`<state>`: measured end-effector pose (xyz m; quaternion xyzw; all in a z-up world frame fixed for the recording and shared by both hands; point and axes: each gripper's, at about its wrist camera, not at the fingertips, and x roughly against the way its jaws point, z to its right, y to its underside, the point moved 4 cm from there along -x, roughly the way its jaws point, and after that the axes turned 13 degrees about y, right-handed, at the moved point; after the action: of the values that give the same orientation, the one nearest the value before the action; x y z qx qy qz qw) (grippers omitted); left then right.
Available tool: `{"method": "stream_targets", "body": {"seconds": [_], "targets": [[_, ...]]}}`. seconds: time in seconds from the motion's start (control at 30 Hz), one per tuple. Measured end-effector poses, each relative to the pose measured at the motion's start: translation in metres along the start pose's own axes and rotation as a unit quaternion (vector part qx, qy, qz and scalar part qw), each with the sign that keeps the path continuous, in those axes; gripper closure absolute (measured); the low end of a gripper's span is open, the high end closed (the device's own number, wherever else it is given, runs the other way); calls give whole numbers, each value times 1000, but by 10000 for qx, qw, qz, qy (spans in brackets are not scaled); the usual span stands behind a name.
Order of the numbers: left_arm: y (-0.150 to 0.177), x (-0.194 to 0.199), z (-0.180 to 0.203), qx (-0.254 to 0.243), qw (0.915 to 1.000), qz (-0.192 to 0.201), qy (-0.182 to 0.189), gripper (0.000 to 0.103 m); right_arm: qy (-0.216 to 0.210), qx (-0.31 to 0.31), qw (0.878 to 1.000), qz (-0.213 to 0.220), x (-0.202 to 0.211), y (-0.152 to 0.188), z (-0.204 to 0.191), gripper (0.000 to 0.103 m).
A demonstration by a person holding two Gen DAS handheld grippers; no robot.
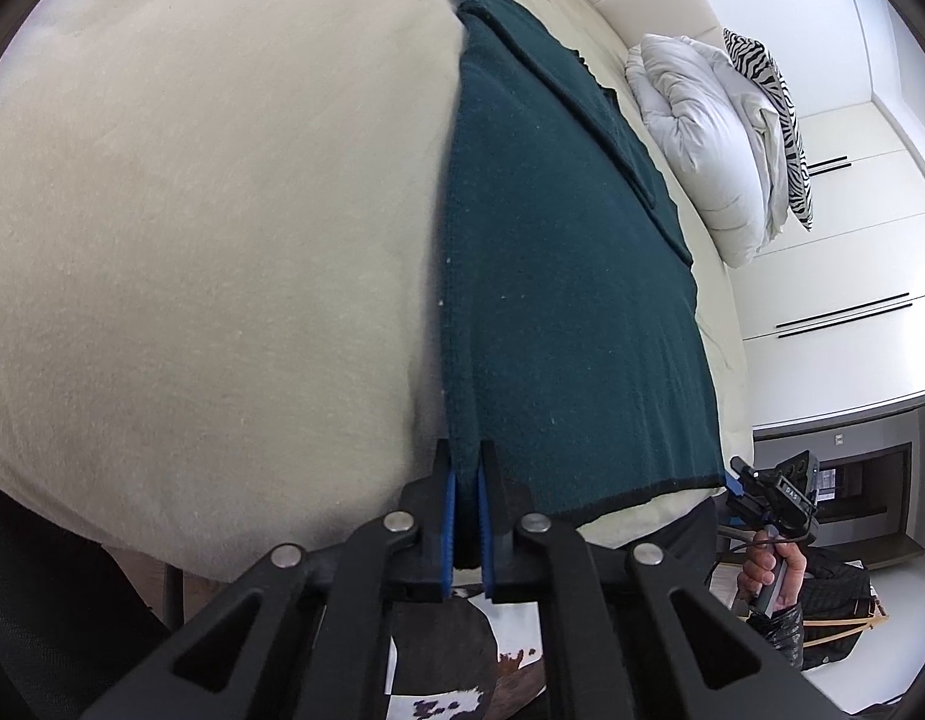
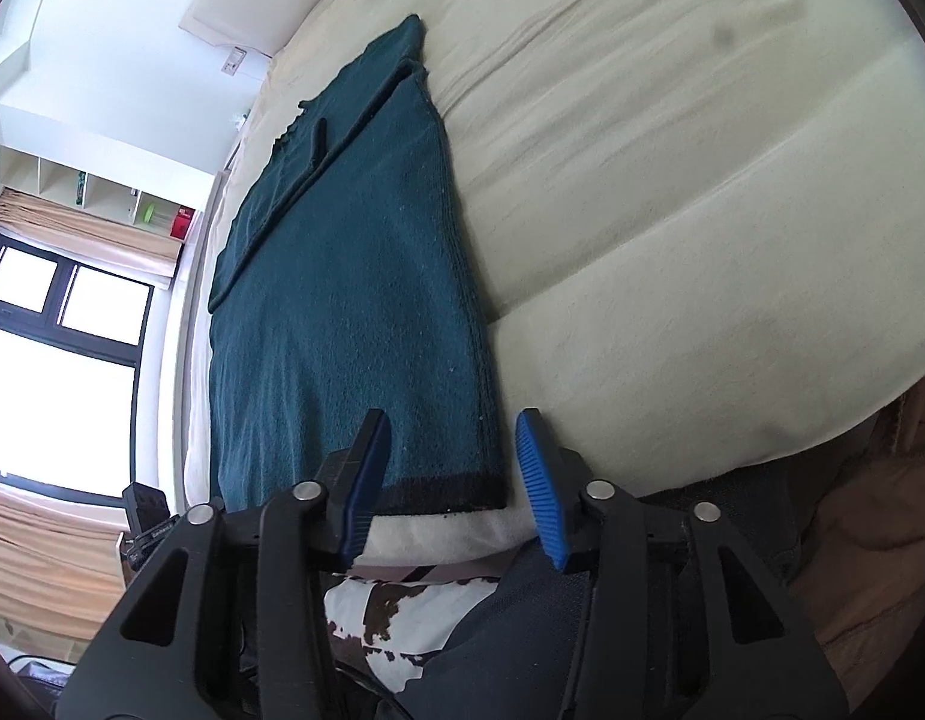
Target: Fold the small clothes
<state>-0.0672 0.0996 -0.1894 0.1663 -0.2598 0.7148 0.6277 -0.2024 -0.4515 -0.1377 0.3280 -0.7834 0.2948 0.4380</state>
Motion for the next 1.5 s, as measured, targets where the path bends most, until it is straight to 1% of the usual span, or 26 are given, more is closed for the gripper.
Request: {"method": "stream_targets", "body": {"seconds": [0.03,0.1,0.23,0.27,0.33,0.4,0.43,0.47,0.53,0.6,0.67,0.73,0.77,0.9,1.1,1.23,1.5], "targets": [[0,1,0,-7,10000,3,7,96,11,12,10000,-94,-3,2,-1,69],[1,1,-1,-9,10000,13,12,96,2,41,9998,-174,-5,3,-3,68],[1,1,0,-30,10000,28,23,96,-156,-67,9997,-177,-8,5,0,69],[1,1,0,-49,10000,31,23,96,-168,-75,9997,-163,-8,5,0,76],[2,2,1,-70,10000,41,43,96,-177,-95,9997,-159,-9,6,2,80],[2,3,4,-64,9999,78,104,97,-182,-75,9997,-137,-10,6,1,88],[2,5,5,-59,9998,106,170,97,-177,-57,9997,-140,-10,6,0,93],[1,7,6,-42,9996,139,240,97,-162,-33,9998,-120,-10,6,-1,96],[-3,14,9,-1,9986,252,458,97,-177,17,9998,-19,-7,4,-6,96],[-8,20,14,53,9972,364,656,97,-292,65,9995,90,-1,1,-13,97],[-16,27,20,106,9948,524,870,97,-441,92,9988,183,6,-4,-22,97],[-27,37,26,202,9905,717,1158,97,-611,114,9977,279,13,-10,-34,97],[-29,38,29,242,9890,767,1242,97,-683,134,9970,333,15,-13,-39,97],[-50,48,39,351,9820,1026,1549,97,-973,72,9934,609,26,-34,-59,97],[-86,52,50,419,9739,1245,1852,97,-1119,32,9895,910,32,-73,-82,97],[-110,50,53,505,9698,1374,1951,97,-1205,12,9867,1089,33,-103,-100,97],[-171,39,57,634,9651,1601,1971,97,-1164,-171,9823,1460,31,-175,-120,97]]}}
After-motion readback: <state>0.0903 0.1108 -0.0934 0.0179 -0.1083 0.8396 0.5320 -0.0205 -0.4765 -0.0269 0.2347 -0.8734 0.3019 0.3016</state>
